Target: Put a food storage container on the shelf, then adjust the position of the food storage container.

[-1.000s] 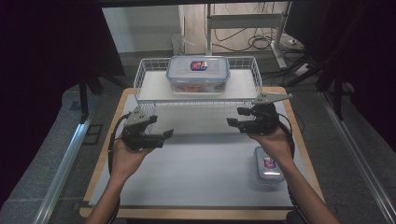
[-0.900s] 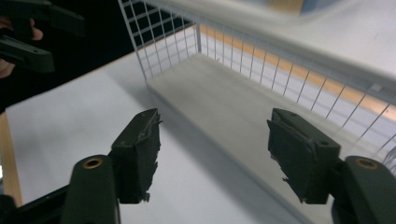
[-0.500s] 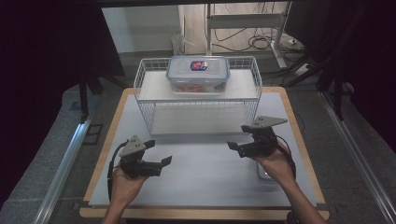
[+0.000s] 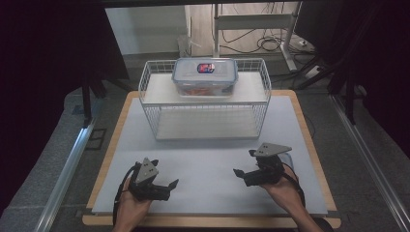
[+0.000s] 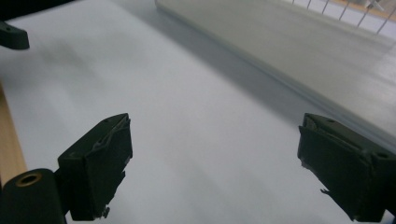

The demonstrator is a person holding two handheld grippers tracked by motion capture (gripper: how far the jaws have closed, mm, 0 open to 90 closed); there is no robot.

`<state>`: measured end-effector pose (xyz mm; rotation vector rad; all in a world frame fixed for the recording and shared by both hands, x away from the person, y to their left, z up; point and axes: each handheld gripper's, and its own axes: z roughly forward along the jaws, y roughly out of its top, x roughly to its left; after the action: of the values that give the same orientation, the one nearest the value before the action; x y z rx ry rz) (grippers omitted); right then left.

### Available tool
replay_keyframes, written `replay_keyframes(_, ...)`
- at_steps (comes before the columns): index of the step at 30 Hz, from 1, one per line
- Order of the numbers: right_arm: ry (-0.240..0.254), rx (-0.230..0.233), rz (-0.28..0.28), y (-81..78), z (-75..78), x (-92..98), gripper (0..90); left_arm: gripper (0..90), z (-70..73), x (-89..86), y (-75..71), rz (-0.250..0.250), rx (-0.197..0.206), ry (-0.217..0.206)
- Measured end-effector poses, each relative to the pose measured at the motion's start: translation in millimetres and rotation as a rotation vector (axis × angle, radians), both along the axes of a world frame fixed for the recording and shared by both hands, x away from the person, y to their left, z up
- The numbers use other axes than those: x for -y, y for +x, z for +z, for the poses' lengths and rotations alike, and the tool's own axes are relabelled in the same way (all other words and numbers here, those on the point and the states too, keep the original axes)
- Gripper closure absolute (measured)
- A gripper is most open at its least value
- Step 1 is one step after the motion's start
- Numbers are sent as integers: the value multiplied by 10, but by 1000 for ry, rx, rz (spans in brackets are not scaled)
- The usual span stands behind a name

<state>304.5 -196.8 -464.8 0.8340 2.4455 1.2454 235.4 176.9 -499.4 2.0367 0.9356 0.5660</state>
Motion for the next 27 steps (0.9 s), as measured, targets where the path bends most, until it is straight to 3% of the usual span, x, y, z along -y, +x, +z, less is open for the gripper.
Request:
replay_keyframes(6,-46,-10,-6,-87,-137,20,99,76,-23,27,-29,-7,16,-17)
replay_keyframes(13,-64,-12,-10,-103,-173,11,94,78,-58,80,-19,-23,-21,-8)
replay_keyframes(19,-98,-36,-34,-59,-212,40,35,72,-75,51,-4,-14,-36,-24)
replay_keyframes(23,-80,-61,-56,-30,-215,67,18,72,-78,33,3,-10,-43,-39)
replay_keyframes(27,-106,-44,-76,-15,-195,116,131,68,-87,42,4,-12,-47,-28)
